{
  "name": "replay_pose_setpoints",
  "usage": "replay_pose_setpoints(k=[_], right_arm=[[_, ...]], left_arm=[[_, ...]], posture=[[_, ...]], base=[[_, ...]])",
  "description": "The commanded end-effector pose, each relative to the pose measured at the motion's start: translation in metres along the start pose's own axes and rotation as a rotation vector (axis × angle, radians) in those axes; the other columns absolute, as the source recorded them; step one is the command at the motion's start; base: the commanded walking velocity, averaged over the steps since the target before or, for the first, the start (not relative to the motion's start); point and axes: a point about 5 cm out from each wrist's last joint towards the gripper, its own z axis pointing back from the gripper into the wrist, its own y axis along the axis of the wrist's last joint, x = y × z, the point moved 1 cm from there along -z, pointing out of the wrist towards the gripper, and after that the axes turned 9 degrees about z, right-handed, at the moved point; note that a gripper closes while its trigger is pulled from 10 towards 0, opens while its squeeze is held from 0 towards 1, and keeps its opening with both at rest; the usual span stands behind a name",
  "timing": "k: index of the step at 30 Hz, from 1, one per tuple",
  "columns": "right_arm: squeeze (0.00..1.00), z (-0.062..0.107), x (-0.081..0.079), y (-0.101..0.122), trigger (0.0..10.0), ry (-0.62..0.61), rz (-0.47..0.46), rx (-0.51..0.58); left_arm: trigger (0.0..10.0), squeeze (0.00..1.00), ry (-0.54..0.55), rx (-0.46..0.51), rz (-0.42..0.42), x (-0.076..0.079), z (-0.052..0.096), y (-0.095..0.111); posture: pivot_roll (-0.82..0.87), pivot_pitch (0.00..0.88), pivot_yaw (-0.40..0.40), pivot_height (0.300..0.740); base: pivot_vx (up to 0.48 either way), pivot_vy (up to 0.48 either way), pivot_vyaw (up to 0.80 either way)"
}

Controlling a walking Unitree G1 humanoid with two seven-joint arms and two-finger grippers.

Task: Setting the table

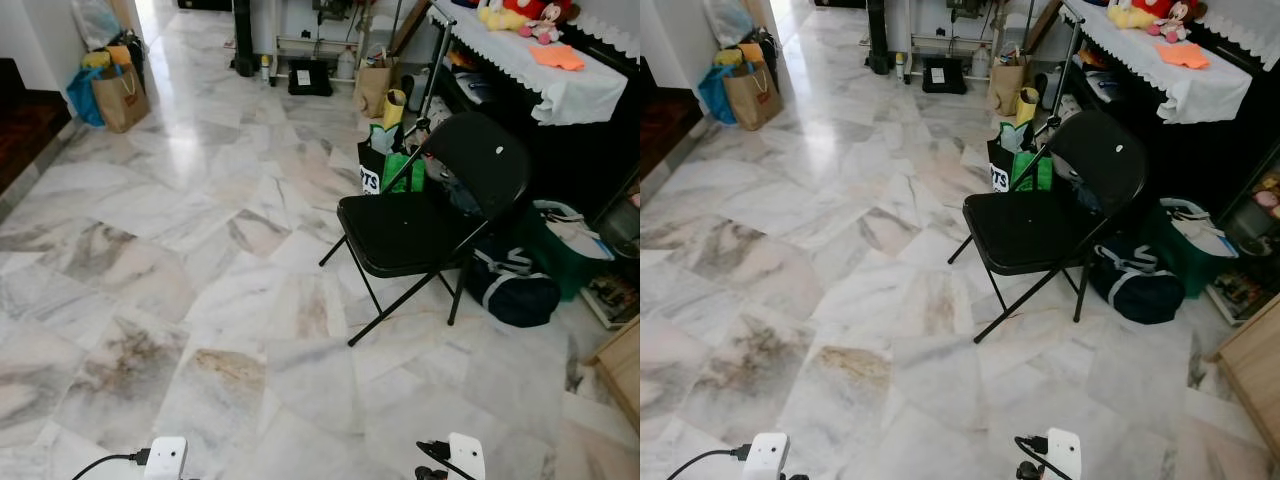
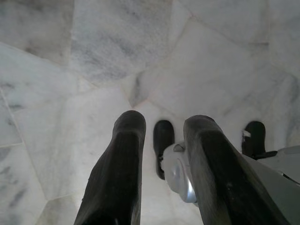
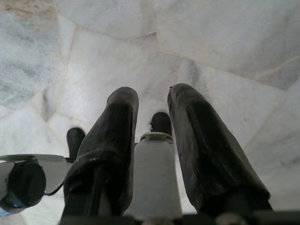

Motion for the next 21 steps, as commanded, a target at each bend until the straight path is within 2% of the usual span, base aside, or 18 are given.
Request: replay_pose_setpoints(k=[1, 11, 14, 21], right_arm=[[0.0, 0.001, 0.001, -0.005, 10.0, -0.006, -0.016, -0.015], [0.0, 0.003, 0.002, -0.012, 10.0, 0.003, 0.008, -0.024], [0.0, 0.004, 0.008, -0.014, 10.0, -0.009, 0.022, -0.028], [0.0, 0.005, 0.009, -0.015, 10.0, -0.023, 0.01, -0.036]], left_arm=[[10.0, 0.0, -0.012, -0.007, -0.031, 0.0, 0.0, 0.0], [10.0, 0.0, -0.009, 0.005, -0.027, 0.0, 0.0, 0.003], [10.0, 0.0, -0.006, -0.005, -0.014, 0.005, -0.001, -0.001], [10.0, 0.0, 0.0, -0.026, 0.004, 0.007, 0.0, -0.011]], posture=[[0.2, 0.0, -0.062, 0.74], [0.18, 0.0, -0.075, 0.74], [0.17, 0.0, -0.082, 0.74], [0.17, 0.0, -0.09, 0.74]], base=[[0.0, 0.0, 0.0], [0.0, 0.0, 0.0], [0.0, 0.0, 0.0], [0.0, 0.0, -0.08]])
